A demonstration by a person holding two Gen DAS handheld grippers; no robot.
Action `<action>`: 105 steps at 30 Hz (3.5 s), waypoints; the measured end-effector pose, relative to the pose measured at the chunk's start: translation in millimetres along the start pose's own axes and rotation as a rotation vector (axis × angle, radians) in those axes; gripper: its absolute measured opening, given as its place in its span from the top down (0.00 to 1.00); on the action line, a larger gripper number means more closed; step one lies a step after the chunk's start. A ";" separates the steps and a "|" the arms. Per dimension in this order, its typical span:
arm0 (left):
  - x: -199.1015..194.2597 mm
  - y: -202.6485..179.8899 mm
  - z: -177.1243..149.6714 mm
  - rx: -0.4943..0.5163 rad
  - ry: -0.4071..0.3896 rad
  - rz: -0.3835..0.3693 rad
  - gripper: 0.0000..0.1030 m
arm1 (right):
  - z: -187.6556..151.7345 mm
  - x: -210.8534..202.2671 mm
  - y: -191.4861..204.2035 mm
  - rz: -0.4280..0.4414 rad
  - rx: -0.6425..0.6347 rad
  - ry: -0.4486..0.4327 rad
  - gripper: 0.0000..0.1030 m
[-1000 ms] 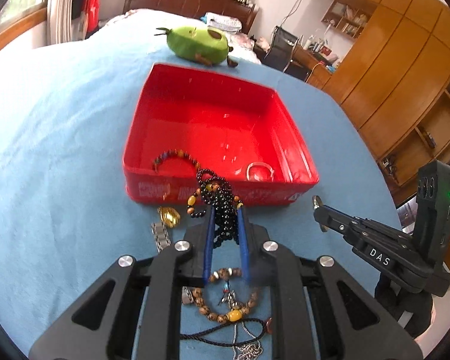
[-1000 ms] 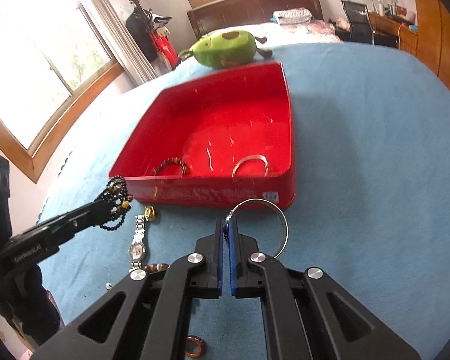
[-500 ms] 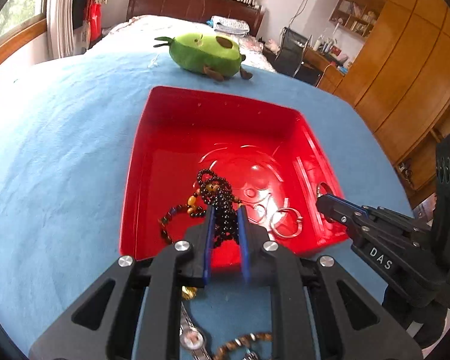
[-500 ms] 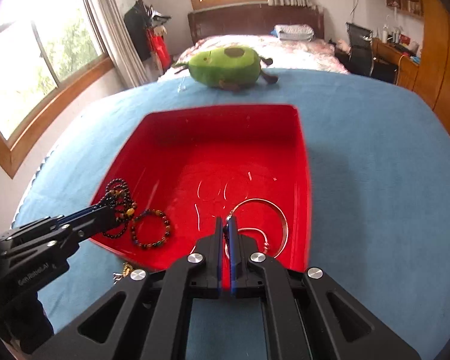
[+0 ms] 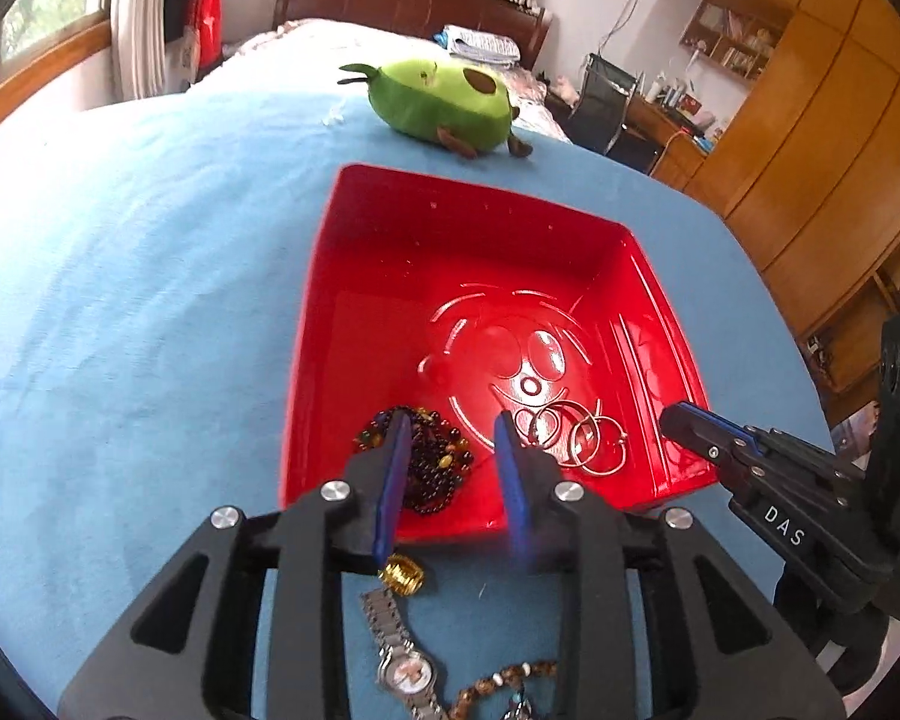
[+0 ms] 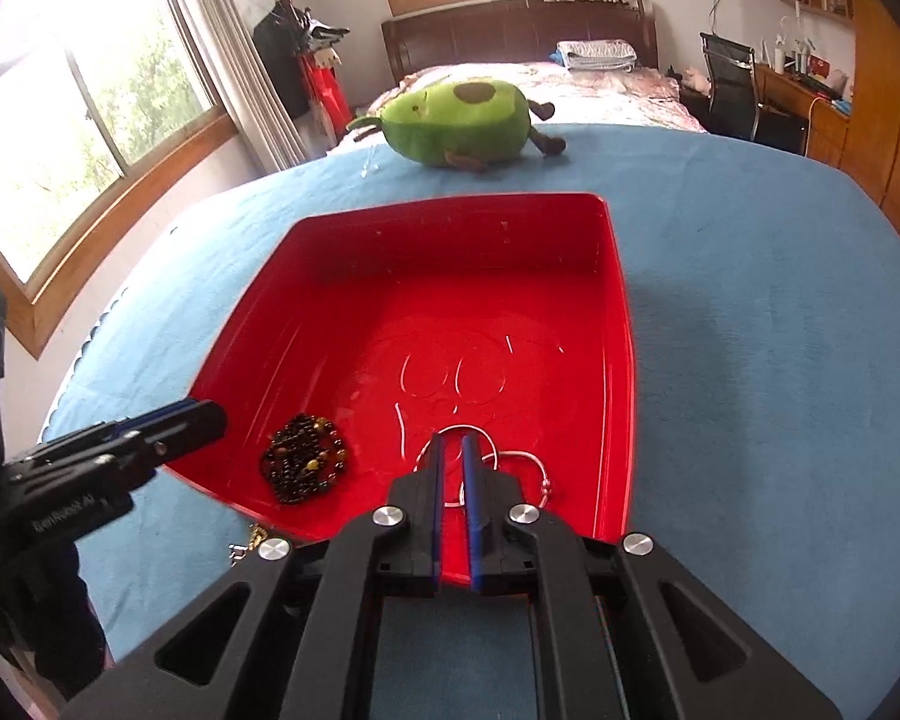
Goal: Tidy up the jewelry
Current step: 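Carry the black beads and silver ring into the red box and release, then grasp the silver wristwatch with the left tool while the right tool grasps the wooden bead bracelet, then carry the watch and wooden bracelet into the red box and open both tools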
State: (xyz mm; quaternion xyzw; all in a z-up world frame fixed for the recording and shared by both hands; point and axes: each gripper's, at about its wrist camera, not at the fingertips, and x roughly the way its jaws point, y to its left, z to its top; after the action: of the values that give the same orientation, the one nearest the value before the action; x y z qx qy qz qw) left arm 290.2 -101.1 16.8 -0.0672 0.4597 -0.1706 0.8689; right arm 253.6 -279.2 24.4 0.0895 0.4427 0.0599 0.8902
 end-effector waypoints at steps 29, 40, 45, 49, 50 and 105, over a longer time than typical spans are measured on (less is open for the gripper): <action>-22.4 42.5 -110.9 0.026 0.187 0.099 0.64 | -104.7 -7.3 30.4 0.144 0.002 0.173 0.93; -6.4 27.3 -109.3 0.016 0.196 0.096 0.57 | -108.2 -6.6 36.2 0.154 -0.011 0.176 0.93; 7.5 16.2 -108.5 0.019 0.228 0.124 0.57 | -108.1 -9.0 36.1 0.163 -0.009 0.170 0.93; 12.1 9.3 -109.9 0.050 0.223 0.161 0.56 | -109.2 -10.4 38.6 0.168 -0.018 0.170 0.92; 12.7 8.4 -109.9 0.057 0.221 0.168 0.57 | -110.0 -10.6 39.7 0.171 -0.022 0.171 0.92; -3.7 46.9 -106.3 0.002 0.201 0.130 0.70 | -113.4 26.3 39.3 0.141 0.050 0.195 0.90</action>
State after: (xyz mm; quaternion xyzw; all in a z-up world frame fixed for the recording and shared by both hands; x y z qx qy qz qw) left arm 211.9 -51.7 -53.6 -0.0187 0.5478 -0.1202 0.8278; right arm 177.8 -223.8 -54.8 0.1363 0.5212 0.1197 0.8339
